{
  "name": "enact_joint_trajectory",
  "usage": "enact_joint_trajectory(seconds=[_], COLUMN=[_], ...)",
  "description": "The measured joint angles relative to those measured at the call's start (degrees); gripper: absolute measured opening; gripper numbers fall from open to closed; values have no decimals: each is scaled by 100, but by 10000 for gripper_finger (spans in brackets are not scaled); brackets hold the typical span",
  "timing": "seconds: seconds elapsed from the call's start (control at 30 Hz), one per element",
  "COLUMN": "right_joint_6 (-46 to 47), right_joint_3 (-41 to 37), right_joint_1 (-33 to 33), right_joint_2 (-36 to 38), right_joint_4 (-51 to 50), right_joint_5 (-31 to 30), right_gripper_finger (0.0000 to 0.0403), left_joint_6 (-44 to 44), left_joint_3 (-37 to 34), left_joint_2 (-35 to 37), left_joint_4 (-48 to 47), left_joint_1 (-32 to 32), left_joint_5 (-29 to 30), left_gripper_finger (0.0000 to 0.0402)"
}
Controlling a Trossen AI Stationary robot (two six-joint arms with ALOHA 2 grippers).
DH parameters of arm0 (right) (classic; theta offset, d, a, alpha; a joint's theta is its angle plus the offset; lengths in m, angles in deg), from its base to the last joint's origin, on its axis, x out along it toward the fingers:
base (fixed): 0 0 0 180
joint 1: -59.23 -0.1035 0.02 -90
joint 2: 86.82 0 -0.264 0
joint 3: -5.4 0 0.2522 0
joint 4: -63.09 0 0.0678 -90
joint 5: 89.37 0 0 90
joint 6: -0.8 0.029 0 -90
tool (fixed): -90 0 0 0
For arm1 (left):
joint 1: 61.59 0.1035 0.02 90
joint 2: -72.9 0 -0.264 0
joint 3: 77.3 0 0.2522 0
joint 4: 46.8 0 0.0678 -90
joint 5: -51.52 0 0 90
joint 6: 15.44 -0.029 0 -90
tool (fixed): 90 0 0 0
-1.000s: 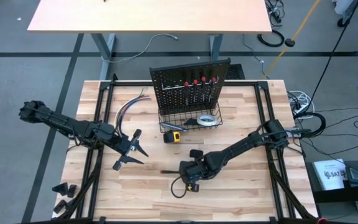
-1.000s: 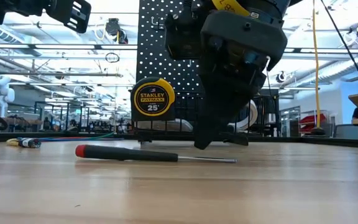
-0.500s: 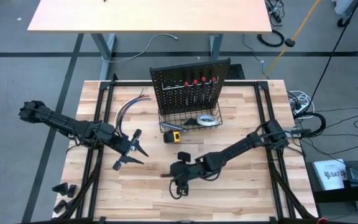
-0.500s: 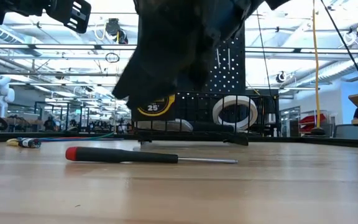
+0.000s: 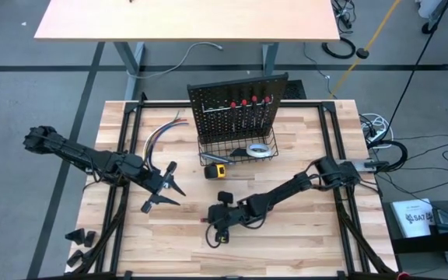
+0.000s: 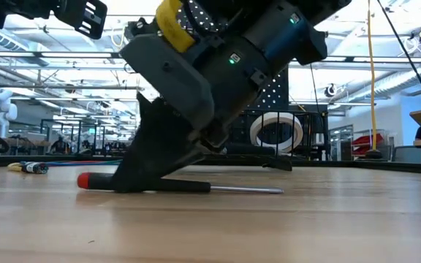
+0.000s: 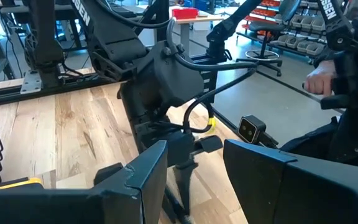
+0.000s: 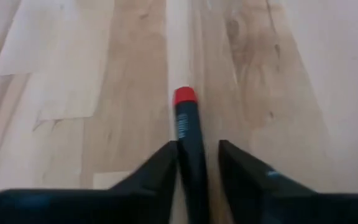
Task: Hang tools onto peg board
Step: Hang the black screwdriver onto the pegboard
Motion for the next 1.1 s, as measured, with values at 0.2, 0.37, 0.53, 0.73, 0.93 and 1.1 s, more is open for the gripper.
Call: enact_joint_trajectory(seconds=[0.2,0.37,0.53,0.73,0.93,1.1], right_joint_6=[-65,-387,-800,-1330,-2047,-2530], right_joint_3=[6,209,330,316,330,337], right_joint_1=[7,-6,-15,-6,1,45], right_joint_2=[99,381,1004,1617,1842,1854], right_joint_4=[-68,-432,-262,52,1398,1999], right_joint_5=[-9,-211,-519,-1126,-1217,-1222], right_gripper_finger=[34,34,34,34,34,34], left_joint_6=[-11,-18,-35,-37,-33,-54], left_joint_3=[0,0,0,0,0,0], left_joint_2=[0,-2,-2,-2,-2,-2], left_joint_4=[-7,20,96,193,489,470], left_joint_1=[0,0,0,0,-31,-116], left_joint_5=[2,2,2,2,-15,-31], left_gripper_finger=[165,165,165,165,164,146])
